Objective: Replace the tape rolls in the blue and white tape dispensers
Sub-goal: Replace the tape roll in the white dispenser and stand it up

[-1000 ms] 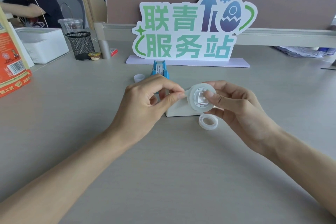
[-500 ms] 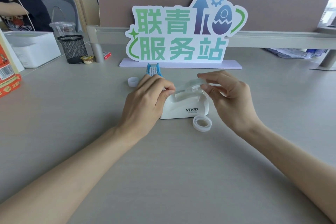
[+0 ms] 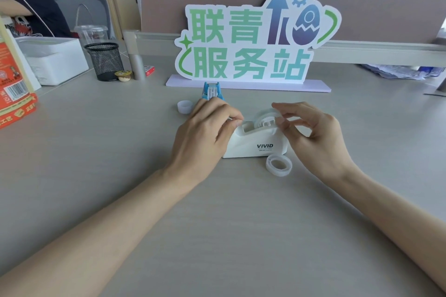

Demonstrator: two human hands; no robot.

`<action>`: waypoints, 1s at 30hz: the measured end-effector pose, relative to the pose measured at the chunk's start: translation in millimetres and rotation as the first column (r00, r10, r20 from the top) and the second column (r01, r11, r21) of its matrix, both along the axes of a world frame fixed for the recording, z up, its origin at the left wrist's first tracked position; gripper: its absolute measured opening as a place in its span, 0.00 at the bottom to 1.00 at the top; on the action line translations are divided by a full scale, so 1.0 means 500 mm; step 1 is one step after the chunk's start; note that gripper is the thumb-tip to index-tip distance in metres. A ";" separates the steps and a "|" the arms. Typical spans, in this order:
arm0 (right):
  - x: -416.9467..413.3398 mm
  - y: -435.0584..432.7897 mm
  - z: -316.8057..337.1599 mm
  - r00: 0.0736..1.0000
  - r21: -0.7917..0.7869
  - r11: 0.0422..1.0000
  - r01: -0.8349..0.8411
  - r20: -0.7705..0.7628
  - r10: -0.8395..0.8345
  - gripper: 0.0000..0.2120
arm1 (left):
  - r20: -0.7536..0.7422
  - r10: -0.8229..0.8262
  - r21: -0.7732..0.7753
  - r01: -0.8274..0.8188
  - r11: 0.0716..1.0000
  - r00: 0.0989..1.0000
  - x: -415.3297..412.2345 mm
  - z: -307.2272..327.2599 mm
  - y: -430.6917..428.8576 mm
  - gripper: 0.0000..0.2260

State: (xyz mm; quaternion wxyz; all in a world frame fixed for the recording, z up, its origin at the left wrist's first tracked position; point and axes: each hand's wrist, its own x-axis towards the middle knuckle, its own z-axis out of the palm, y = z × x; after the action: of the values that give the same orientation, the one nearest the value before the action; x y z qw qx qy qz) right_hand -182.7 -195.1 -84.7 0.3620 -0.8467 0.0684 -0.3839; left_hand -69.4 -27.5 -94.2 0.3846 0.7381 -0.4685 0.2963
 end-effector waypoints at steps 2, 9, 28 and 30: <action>-0.001 0.001 0.002 1.000 0.006 1.000 0.010 -0.002 -0.010 0.12 | -0.057 -0.014 0.007 0.015 1.000 0.998 -0.003 0.002 0.000 0.05; -0.011 0.007 0.001 0.998 -0.014 1.000 -0.009 -0.057 0.008 0.14 | -0.225 -0.080 -0.018 0.078 0.997 0.971 0.000 0.002 -0.002 0.03; -0.014 0.024 -0.016 0.999 -0.222 0.975 0.027 0.027 -0.022 0.16 | -0.308 -0.157 -0.114 0.127 0.985 0.938 0.006 0.002 0.000 0.03; -0.016 0.025 -0.015 0.999 -0.229 0.973 0.033 0.033 -0.026 0.19 | -0.309 -0.159 -0.118 0.128 0.985 0.938 0.014 0.002 0.003 0.03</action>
State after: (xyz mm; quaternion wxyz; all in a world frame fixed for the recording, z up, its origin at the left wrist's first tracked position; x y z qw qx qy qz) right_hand -190.7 -182.7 -92.2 0.2569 -0.8759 0.0307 -0.4072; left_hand -62.4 -26.1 -93.1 0.5106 0.7207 -0.4382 0.1669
